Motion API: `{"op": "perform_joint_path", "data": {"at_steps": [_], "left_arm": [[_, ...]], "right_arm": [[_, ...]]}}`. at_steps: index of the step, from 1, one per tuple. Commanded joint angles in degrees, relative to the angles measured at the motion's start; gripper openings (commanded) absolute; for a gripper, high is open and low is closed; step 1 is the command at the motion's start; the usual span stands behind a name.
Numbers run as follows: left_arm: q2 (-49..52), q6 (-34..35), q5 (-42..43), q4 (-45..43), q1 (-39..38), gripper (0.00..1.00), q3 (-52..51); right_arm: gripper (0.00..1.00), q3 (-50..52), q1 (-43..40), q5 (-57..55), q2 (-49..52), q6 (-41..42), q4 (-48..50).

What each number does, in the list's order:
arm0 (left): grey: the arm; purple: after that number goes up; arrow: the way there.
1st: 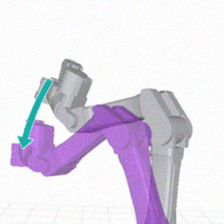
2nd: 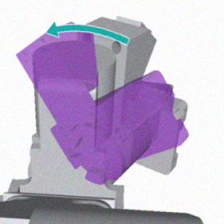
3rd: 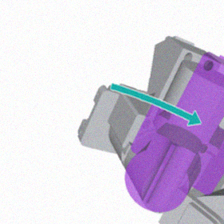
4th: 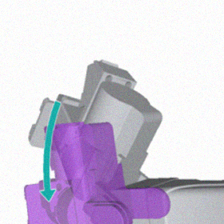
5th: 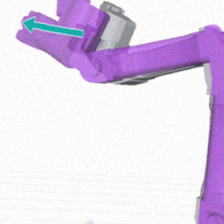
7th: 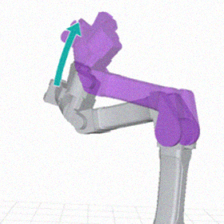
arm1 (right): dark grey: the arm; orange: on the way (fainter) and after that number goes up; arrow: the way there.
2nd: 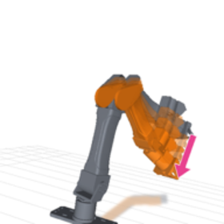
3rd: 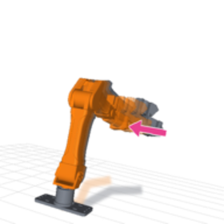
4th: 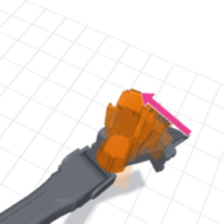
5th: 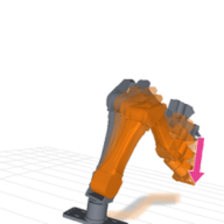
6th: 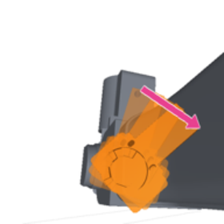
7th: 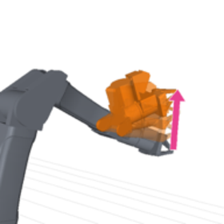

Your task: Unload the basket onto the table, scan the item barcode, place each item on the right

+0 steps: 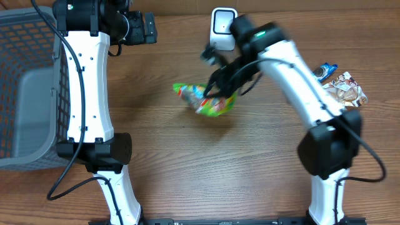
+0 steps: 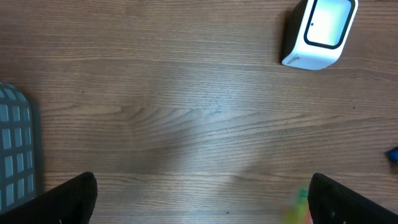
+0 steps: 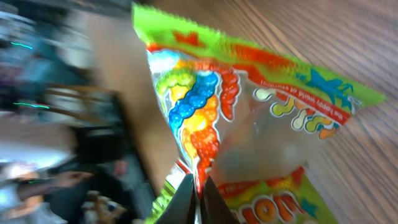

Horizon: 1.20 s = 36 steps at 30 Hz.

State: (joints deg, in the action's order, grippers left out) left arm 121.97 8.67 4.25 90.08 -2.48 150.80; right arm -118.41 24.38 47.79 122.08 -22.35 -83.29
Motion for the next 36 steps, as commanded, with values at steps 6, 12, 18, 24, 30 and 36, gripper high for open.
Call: {"op": "perform_joint_path", "data": {"at_steps": [6,12,18,24,30,36], "left_arm": [[0.5,0.2,-0.2,-0.1,0.2,1.0,0.3],[0.6,0.2,-0.2,-0.1,0.2,1.0,0.3],[0.6,0.2,-0.2,-0.1,0.2,1.0,0.3],[0.6,0.2,-0.2,-0.1,0.2,1.0,0.3],[0.6,0.2,-0.2,-0.1,0.2,1.0,0.3],[0.6,0.2,-0.2,-0.1,0.2,1.0,0.3]], "right_arm": [[0.04,4.9,-10.2,28.9,-2.2,-12.2,-3.1],[0.04,14.2,-9.9,28.7,-2.2,-11.3,0.1],[0.04,22.8,-7.8,15.7,-2.2,-0.1,9.8],[0.14,23.4,-4.6,-16.9,-2.2,19.2,18.7],[0.34,20.4,-2.0,-24.7,-2.4,21.0,19.1],[0.47,15.8,4.7,-34.8,-5.0,18.0,15.5]]}}
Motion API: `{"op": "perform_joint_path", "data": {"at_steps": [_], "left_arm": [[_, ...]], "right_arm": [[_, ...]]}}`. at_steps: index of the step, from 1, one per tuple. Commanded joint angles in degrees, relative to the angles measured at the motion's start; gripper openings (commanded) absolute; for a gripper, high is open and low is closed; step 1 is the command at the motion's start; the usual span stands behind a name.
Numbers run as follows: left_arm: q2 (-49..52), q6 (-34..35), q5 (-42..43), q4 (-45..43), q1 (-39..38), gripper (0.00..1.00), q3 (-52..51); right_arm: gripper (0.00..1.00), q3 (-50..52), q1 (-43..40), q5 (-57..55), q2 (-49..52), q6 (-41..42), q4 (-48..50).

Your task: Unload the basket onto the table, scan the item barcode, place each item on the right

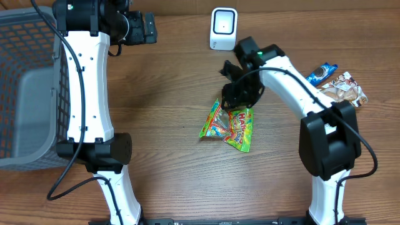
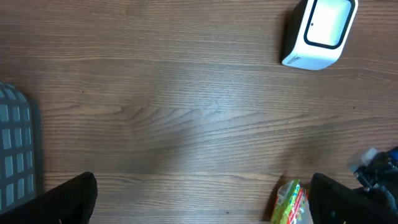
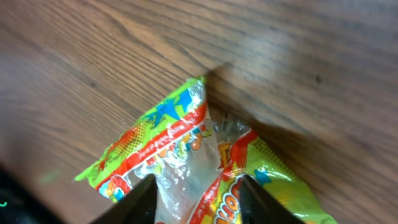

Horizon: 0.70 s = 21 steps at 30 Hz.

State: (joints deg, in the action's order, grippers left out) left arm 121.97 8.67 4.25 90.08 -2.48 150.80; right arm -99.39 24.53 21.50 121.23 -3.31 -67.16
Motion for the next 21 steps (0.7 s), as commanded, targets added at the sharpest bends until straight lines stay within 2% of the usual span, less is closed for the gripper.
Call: {"op": "perform_joint_path", "data": {"at_steps": [1,4,9,11,13,21], "left_arm": [[0.6,0.2,-0.2,-0.1,0.2,1.0,0.3],[0.5,0.2,-0.2,-0.1,0.2,1.0,0.3],[0.5,0.2,-0.2,-0.1,0.2,1.0,0.3],[0.5,0.2,-0.2,-0.1,0.2,1.0,0.3],[0.6,0.2,-0.2,-0.1,0.2,1.0,0.3],[0.6,0.2,-0.2,-0.1,0.2,1.0,0.3]], "right_arm": [[0.48,-3.2,6.1,-10.3,-4.7,-1.2,-0.8],[0.56,-3.2,11.6,-17.1,-5.2,-0.6,-2.0],[0.69,-2.1,18.2,-25.5,-5.2,10.1,-2.2],[0.81,-1.6,19.7,-27.6,-5.2,14.3,-1.4],[1.0,-1.0,20.6,-27.6,-5.2,15.9,-0.1],[1.0,2.8,21.3,-27.4,-3.7,16.0,4.0]]}}
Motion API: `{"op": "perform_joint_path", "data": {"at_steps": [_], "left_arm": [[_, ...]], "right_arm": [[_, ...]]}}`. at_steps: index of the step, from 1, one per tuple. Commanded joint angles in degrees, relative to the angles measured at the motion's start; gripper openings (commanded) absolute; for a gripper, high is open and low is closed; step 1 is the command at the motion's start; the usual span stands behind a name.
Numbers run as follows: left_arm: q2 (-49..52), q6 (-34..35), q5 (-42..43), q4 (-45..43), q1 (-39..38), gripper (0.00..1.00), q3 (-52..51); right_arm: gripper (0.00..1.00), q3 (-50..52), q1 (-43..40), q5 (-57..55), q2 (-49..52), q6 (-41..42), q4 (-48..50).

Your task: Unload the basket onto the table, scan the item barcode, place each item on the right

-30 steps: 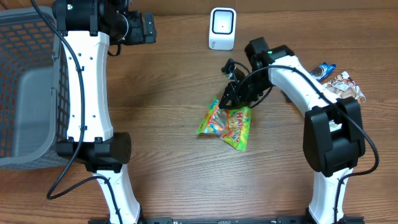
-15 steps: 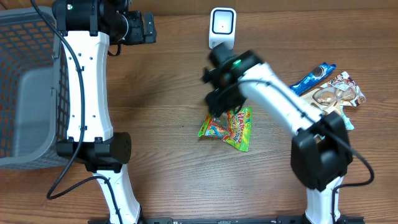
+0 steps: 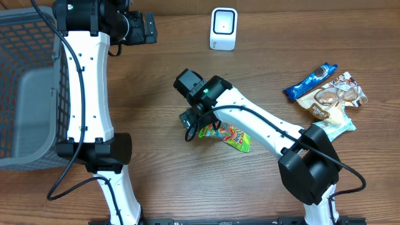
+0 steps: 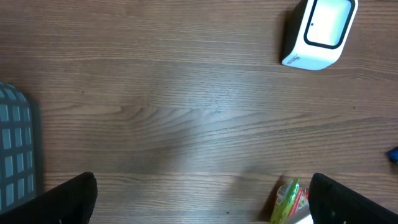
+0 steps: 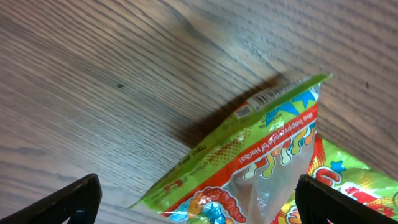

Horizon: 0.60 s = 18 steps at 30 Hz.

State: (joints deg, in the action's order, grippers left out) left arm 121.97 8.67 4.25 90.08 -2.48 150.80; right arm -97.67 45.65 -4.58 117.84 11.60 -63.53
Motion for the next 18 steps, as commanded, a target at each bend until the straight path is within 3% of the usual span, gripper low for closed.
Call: {"op": "perform_joint_path", "data": {"at_steps": [1,18], "left_arm": [[0.6,0.2,-0.2,-0.1,0.2,1.0,0.3],[0.5,0.2,-0.2,-0.1,0.2,1.0,0.3]], "right_arm": [[1.0,1.1,0.3,-0.9,0.3,0.3,0.0],[1.0,3.9,1.3,-0.7,3.2,0.3,-0.9]]}}
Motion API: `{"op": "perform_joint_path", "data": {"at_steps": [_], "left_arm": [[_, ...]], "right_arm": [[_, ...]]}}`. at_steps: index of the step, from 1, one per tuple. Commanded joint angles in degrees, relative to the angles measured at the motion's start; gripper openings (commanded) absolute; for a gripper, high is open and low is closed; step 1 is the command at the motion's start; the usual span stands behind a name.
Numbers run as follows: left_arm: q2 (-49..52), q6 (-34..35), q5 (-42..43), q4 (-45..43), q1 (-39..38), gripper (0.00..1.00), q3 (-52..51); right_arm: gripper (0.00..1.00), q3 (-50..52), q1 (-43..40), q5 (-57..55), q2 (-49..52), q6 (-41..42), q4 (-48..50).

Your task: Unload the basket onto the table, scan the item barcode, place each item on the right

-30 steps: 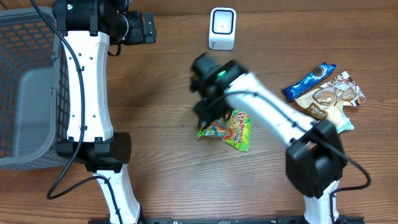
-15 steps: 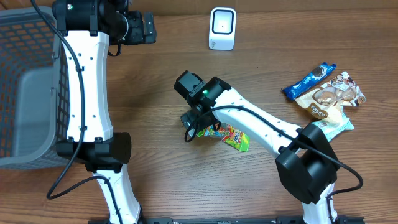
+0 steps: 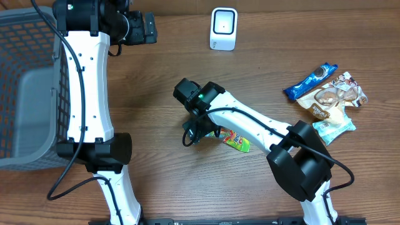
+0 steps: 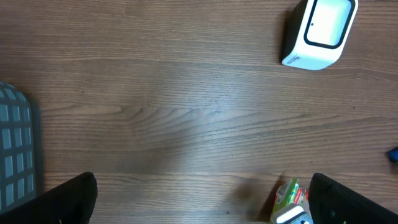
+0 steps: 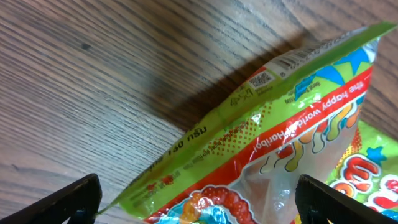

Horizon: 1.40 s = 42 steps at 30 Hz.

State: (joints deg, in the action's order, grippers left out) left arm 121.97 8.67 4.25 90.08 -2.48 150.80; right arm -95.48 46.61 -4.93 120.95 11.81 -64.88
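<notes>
The gummy candy bag (image 3: 235,139), green and red with a clear window, lies flat on the wooden table. My right gripper (image 3: 195,129) hangs low over its left end, open. The right wrist view has the bag (image 5: 280,149) filling the space between the wide-apart fingers (image 5: 68,202), printed code strip along its edge. A white scanner (image 3: 224,28) stands at the back of the table. My left gripper (image 3: 148,28) is raised at the back left, open and holding nothing; its wrist view shows the scanner (image 4: 320,31) and the bag's end (image 4: 289,194).
A grey wire basket (image 3: 25,87) sits at the table's left edge, its corner (image 4: 15,149) in the left wrist view. Several snack packets lie at the right: a blue bar (image 3: 310,79), a brown-and-white bag (image 3: 334,94) and a pale packet (image 3: 334,128).
My right gripper has come closer to the bag's left end, still open; the bag looms larger in its wrist view and is more covered from overhead. The left arm has not moved.
My right gripper first held the bag in the air near the scanner, shut on it. Then the bag lay on the table with the jaws parted above it. After that the gripper stood open at the bag's left end, and now sits closer over it.
</notes>
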Motion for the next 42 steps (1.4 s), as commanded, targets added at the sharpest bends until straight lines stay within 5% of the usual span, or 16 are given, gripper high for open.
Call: {"op": "perform_joint_path", "data": {"at_steps": [1,8,12,15,17,27,42], "left_arm": [[0.5,0.2,-0.2,-0.1,0.2,1.0,0.3],[0.6,0.2,-0.2,-0.1,0.2,1.0,0.3],[0.6,0.2,-0.2,-0.1,0.2,1.0,0.3],[0.5,0.2,-0.2,-0.1,0.2,1.0,0.3],[0.6,0.2,-0.2,-0.1,0.2,1.0,0.3],[0.6,0.2,-0.2,-0.1,0.2,1.0,0.3],[0.5,0.2,-0.2,-0.1,0.2,1.0,0.3]], "right_arm": [[1.0,2.0,0.3,-0.4,0.3,-0.2,0.5],[0.97,2.2,0.2,-0.7,1.8,-1.9,0.0],[0.62,2.2,0.0,-4.5,2.1,-3.3,1.0],[0.23,2.2,0.0,-9.2,2.1,-3.3,2.3],[0.06,2.2,0.0,-10.8,2.1,-3.3,3.0],[0.04,-0.9,0.2,-7.9,1.6,-5.9,1.7],[0.04,-9.8,-15.8,59.5,-5.9,-12.3,2.2]]}}
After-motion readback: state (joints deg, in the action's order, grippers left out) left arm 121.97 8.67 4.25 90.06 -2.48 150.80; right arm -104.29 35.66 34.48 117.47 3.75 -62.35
